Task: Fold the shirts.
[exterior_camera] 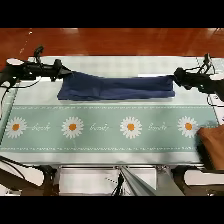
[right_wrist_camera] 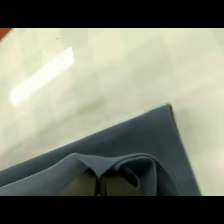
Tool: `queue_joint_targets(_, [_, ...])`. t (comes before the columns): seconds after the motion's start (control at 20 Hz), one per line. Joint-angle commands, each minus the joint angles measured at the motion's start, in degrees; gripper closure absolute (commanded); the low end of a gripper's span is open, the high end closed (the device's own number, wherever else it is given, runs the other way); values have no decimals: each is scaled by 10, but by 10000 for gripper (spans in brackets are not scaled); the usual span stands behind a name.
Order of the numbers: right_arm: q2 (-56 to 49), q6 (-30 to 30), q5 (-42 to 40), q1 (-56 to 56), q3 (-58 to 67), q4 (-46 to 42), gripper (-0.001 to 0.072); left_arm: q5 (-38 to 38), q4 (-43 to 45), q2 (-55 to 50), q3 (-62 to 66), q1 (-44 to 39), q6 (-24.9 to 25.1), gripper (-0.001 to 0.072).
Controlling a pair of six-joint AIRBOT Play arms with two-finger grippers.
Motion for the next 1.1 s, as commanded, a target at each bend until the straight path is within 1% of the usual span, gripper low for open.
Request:
queue_joint_targets(0.0, [-29, -2, -9, 2, 7, -12, 682, -42, -6, -55, 18, 2, -14, 629])
queue_joint_targets(0.05, [-29, -2, -9, 2, 7, -24, 681, -67, -6, -63, 18, 6, -14, 547])
queue_joint_targets(0.1, [-28, -2, -7, 2, 7, -34, 680, -90, -6, -67, 18, 11, -18, 439])
queue_joint_targets(0.15, [-27, -3, 1, -1, 7, -42, 627, -110, -2, -68, 18, 19, -30, 350])
queue_joint_targets(0.25, [-16, -3, 11, -15, 7, -76, 424, -154, -2, -66, 22, 41, -51, 340])
queue_joint_targets(0.3, [-5, -3, 14, -24, 7, -99, 309, -177, -2, -65, 27, 52, -58, 339])
queue_joint_targets(0.35, [10, -3, 17, -35, 7, -127, 244, -200, -2, -61, 30, 61, -56, 339])
queue_joint_targets(0.4, [25, 3, 21, -45, 7, -158, 228, -217, -2, -53, 30, 69, -51, 339])
queue_joint_targets(0.45, [38, 25, 28, -56, 7, -200, 229, -226, -2, -43, 30, 73, -43, 340])
queue_joint_targets(0.5, [43, 69, 38, -69, 7, -233, 229, -228, -2, -30, 30, 75, -35, 340])
queue_joint_targets(0.55, [40, 110, 60, -84, 7, -236, 213, -226, -2, -19, 30, 75, -28, 340])
queue_joint_targets(0.6, [31, 108, 89, -98, 7, -209, 188, -225, -2, -7, 30, 73, -21, 340])
queue_joint_targets(0.65, [20, 87, 117, -108, 7, -169, 144, -226, -2, 3, 30, 69, -16, 340])
queue_joint_targets(0.7, [5, 65, 141, -114, 7, -127, 131, -225, -2, 11, 30, 65, -15, 340])
queue_joint_targets(0.8, [-20, 59, 153, -107, 7, -80, 123, -225, -2, 25, 30, 54, -3, 340])
queue_joint_targets(0.9, [-44, 59, 142, -83, 7, -39, 119, -225, -2, 33, 30, 41, -3, 340])
queue_joint_targets(1.05, [-74, 59, 75, -31, 7, 19, 120, -225, -2, 38, 30, 18, -3, 340])
